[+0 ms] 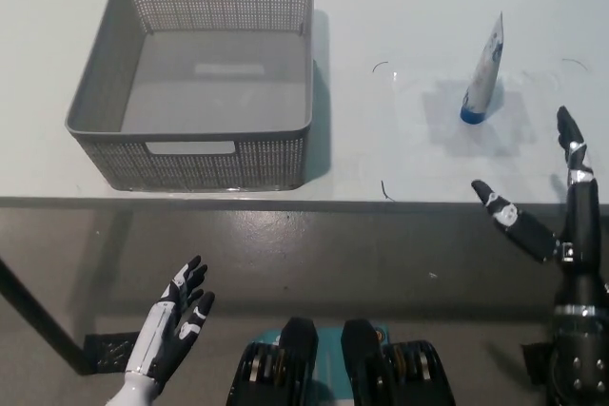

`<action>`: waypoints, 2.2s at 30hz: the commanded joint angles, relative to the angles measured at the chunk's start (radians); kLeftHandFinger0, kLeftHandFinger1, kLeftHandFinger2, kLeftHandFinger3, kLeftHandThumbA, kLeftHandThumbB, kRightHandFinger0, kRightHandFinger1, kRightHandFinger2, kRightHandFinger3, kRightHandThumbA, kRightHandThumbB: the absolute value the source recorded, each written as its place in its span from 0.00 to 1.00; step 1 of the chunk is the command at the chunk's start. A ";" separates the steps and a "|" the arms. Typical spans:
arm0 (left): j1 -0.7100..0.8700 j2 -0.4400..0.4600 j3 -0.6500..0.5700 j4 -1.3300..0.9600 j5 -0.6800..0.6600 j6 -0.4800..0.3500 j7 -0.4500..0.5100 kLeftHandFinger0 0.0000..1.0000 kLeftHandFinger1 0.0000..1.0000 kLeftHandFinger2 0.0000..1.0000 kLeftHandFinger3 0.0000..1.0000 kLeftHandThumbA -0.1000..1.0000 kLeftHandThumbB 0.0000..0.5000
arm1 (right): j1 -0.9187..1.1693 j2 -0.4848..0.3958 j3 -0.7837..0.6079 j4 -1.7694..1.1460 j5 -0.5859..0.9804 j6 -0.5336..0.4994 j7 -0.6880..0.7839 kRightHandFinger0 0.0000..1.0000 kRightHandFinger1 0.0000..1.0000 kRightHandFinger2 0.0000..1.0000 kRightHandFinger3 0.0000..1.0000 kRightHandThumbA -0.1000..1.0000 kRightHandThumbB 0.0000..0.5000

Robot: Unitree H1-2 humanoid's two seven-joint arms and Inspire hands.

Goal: Use the right hand to pick up a shampoo and place it into a container on the left side

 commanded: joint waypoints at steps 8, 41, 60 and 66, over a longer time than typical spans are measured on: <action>-0.010 0.011 0.003 -0.007 -0.009 -0.038 -0.008 1.00 1.00 1.00 1.00 0.83 0.02 | -0.185 -0.040 -0.057 0.178 0.137 0.026 0.083 1.00 1.00 1.00 1.00 1.00 0.75; -0.005 0.009 -0.001 0.004 0.000 -0.038 -0.011 1.00 1.00 1.00 1.00 0.84 0.09 | -0.508 -0.064 -0.066 0.660 0.240 0.069 0.183 1.00 1.00 1.00 1.00 1.00 0.81; -0.011 0.015 -0.008 -0.002 -0.007 -0.038 -0.029 1.00 1.00 1.00 1.00 0.83 0.06 | -0.730 -0.103 -0.077 1.032 0.271 0.029 0.226 1.00 1.00 1.00 1.00 1.00 0.88; -0.014 0.019 -0.011 -0.006 0.003 -0.038 -0.028 1.00 1.00 1.00 1.00 0.83 0.06 | -0.777 -0.100 -0.078 1.092 0.273 0.021 0.229 1.00 1.00 1.00 1.00 0.99 0.74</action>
